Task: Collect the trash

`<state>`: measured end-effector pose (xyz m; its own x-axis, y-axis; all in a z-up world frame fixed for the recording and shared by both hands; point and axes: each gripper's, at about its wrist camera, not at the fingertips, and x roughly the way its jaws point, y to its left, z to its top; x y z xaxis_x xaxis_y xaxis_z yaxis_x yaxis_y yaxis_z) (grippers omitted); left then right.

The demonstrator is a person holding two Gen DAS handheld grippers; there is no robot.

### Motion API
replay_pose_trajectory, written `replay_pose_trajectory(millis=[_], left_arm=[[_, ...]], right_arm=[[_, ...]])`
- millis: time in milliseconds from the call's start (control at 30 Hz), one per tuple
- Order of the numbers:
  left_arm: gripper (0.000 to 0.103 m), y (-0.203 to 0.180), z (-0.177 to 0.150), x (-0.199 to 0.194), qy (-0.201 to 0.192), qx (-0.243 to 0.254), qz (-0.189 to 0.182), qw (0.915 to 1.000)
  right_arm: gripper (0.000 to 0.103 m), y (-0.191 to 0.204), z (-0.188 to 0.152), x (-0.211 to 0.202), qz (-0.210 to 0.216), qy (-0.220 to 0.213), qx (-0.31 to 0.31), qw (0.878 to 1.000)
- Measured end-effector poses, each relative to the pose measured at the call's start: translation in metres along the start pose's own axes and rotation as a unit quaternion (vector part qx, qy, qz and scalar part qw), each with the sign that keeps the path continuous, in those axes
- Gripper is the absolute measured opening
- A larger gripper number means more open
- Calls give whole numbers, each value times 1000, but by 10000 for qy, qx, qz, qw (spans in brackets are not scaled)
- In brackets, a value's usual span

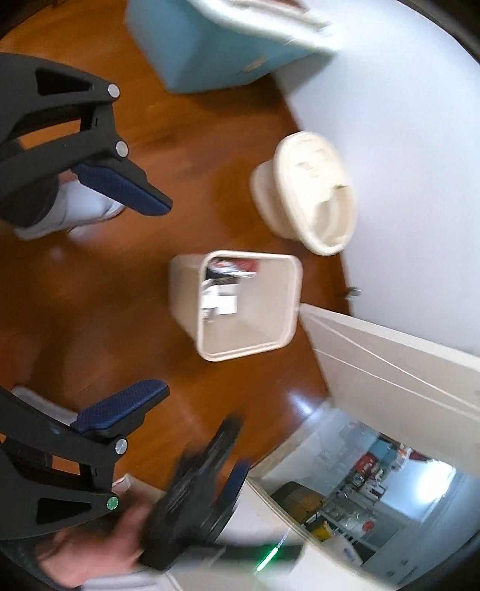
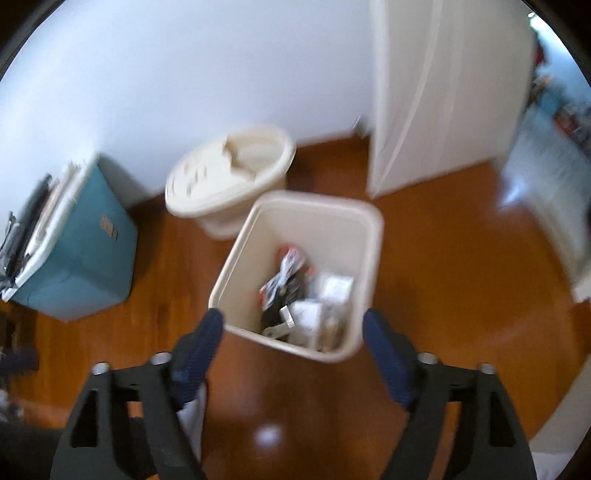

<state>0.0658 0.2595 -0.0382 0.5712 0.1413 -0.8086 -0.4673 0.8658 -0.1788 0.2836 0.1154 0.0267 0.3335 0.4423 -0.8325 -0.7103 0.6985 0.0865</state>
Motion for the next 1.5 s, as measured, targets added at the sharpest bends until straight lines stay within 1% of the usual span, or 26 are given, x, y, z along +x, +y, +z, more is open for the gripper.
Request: replay_pose_trajectory(millis=[33, 67, 100, 133, 167, 233, 267, 300, 333, 367, 400, 467, 533, 633, 700, 767, 867, 1000, 1067, 1167, 1200, 1367, 1500], left_arm=[[91, -4, -2, -17, -213, 110, 102, 9997], [91, -7, -6, -37, -449, 212, 194, 9986], [91, -10, -14, -61, -724, 312, 283, 9965], [91, -14, -23, -80, -912, 394, 342, 9945], [91, -18, -35, -98, -1060, 488, 389, 9924], [91, -29, -61, -130, -1294, 706, 567, 9874], [91, -36, -72, -141, -1366, 789, 698, 9850], [91, -40, -86, -150, -1408, 888, 811, 9827], [91, -42, -97, -154, -1402, 978, 825, 9818], [91, -44, -108, -155, -1328, 1071, 742, 9825], [91, -45, -120, -153, -1156, 1142, 587, 9850], [91, -44, -142, -143, -735, 1126, 274, 9905], [91, -39, -164, -134, -380, 997, 56, 9943], [91, -38, -183, -131, -182, 895, -81, 9958], [91, -44, -181, -132, -187, 967, -141, 9950], [91, -48, -179, -134, -213, 1063, -167, 9940], [91, -45, -183, -142, -326, 1183, -76, 9924], [91, -35, -180, -148, -376, 1054, -124, 9936], [91, -31, -179, -147, -401, 972, -33, 9945], [91, -30, -178, -145, -472, 980, 321, 9935], [91, -31, -179, -144, -482, 1010, 365, 9930], [91, -34, -181, -140, -376, 1118, 167, 9929], [91, -30, -181, -139, -332, 1055, 59, 9938]], right_arm=[[102, -1, -15, -44, -128, -326, -43, 9994], [103, -1, -25, -71, -224, -543, -97, 9982], [103, 1, -38, -103, -299, -779, -175, 9964], [103, 4, -51, -132, -339, -957, -275, 9945], [103, 10, -67, -162, -401, -1132, -409, 9919], [103, 23, -96, -207, -464, -1434, -601, 9867], [103, 32, -112, -226, -411, -1495, -729, 9852], [103, 41, -125, -238, -353, -1445, -861, 9851], [103, 49, -139, -243, -350, -1269, -972, 9865], [103, 55, -149, -244, -338, -1088, -1031, 9881], [103, 57, -162, -245, -206, -904, -1054, 9901], [103, 60, -187, -245, 179, -663, -1032, 9923], [103, 56, -211, -244, 319, -564, -883, 9940], [103, 42, -238, -240, 336, -474, -545, 9968], [103, 40, -242, -242, 252, -480, -474, 9974], [103, 37, -240, -248, 414, -596, -382, 9966], [103, 24, -238, -253, 595, -686, -121, 9958], [103, 12, -235, -260, 663, -748, 191, 9948], [103, 11, -237, -257, 642, -679, 248, 9953], [103, 15, -237, -249, 606, -567, 157, 9964], [103, 17, -237, -246, 584, -534, 98, 9968], [103, 23, -238, -238, 544, -438, -12, 9976], [103, 24, -237, -234, 564, -390, 17, 9976]])
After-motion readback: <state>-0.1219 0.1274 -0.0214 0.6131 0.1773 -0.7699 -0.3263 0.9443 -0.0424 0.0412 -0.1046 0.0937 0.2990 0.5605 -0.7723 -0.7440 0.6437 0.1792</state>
